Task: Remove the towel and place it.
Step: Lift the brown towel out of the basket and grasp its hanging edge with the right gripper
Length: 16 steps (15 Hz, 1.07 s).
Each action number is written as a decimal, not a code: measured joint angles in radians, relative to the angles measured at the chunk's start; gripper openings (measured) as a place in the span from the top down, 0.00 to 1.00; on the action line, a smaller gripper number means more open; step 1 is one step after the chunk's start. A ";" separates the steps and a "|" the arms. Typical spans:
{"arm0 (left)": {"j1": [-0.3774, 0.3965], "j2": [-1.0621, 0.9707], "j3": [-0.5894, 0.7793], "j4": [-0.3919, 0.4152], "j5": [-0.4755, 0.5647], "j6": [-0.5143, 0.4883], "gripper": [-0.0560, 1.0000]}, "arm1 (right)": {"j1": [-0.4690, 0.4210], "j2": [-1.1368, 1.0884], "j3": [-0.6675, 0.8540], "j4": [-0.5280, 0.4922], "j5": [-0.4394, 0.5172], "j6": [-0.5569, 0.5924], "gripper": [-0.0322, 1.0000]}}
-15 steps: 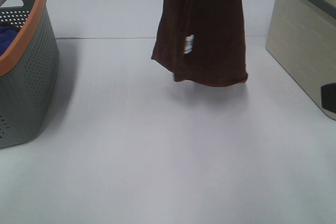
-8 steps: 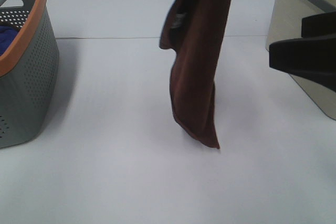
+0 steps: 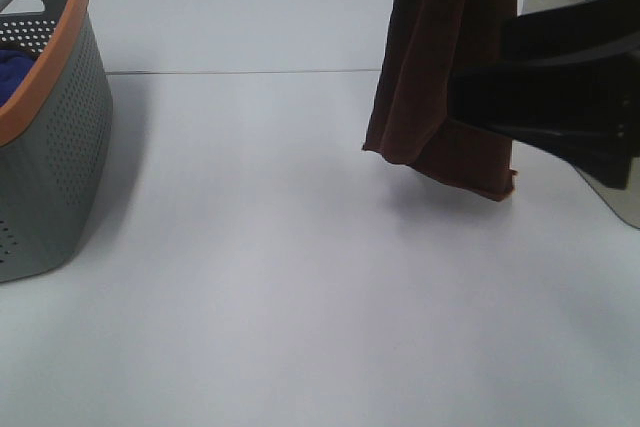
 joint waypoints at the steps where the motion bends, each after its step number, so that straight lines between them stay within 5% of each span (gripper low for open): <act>1: 0.000 0.000 0.000 -0.002 -0.002 0.000 0.94 | 0.014 0.045 0.000 0.025 -0.035 -0.040 0.18; 8: 0.000 0.000 0.000 -0.002 0.000 0.000 0.94 | 0.015 0.275 -0.010 0.209 -0.142 -0.334 0.19; 16: 0.000 0.000 0.000 -0.001 0.010 0.000 0.94 | 0.015 0.435 -0.082 0.218 -0.110 -0.377 0.22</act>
